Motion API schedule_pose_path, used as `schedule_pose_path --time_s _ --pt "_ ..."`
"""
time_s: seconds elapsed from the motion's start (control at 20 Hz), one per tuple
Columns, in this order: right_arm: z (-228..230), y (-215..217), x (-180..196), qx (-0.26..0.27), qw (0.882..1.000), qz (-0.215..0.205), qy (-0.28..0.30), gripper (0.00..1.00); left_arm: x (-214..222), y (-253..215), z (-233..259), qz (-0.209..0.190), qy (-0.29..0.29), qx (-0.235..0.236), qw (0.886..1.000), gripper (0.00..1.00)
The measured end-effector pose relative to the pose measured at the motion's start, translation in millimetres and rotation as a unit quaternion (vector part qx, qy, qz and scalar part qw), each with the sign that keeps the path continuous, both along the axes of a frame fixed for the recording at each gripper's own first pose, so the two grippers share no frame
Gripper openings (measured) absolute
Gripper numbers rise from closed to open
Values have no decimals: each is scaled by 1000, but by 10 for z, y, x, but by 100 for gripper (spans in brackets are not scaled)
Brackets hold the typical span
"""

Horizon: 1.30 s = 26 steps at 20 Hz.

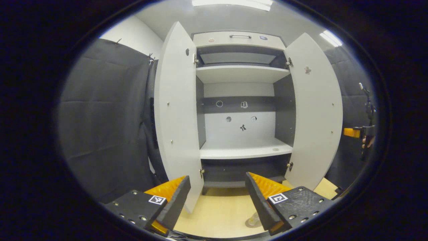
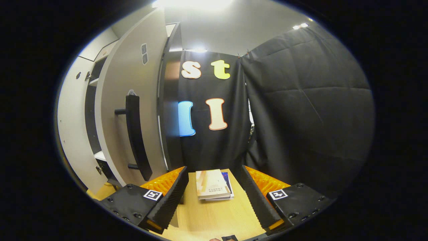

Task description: Grasp the bottle in the cabinet with the left hand and place it on the coaster, then close the right door with the right hand and the left door with the left hand.

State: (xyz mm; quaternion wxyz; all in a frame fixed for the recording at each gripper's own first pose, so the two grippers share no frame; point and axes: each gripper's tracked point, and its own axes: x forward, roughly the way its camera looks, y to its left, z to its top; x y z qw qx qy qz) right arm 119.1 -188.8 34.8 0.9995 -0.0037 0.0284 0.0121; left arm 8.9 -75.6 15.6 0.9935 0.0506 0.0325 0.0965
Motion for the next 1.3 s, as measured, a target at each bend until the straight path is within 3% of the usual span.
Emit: schedule_pose_path --time_s 0.3,0.35,0.4,0.5,0.6,0.65,0.75,0.8,1.3 --pt "401 142 170 4 997 77 -32 96 143 -185 339 21 10 -29 999 100" --pt "450 141 190 1 996 82 -33 96 165 -211 388 20 11 -44 999 95" --pt "509 148 188 -4 996 86 -36 96 178 -228 454 16 8 -56 998 100" --pt "595 204 195 -14 995 92 -40 96 233 -177 518 12 5 -61 998 100" --pt "560 306 174 -23 995 98 -26 99 279 -84 535 13 4 -58 998 95" --pt "529 335 160 -26 995 93 -19 99 303 -37 543 11 -1 -58 998 100" --pt "530 451 138 -21 996 88 -16 96 335 36 542 1 -7 -66 998 100" --pt "542 426 167 -24 997 76 -19 97 351 76 544 -6 -12 -67 998 95" --pt "562 646 -1 -45 998 36 -15 94 367 422 523 -47 -28 -80 995 95"
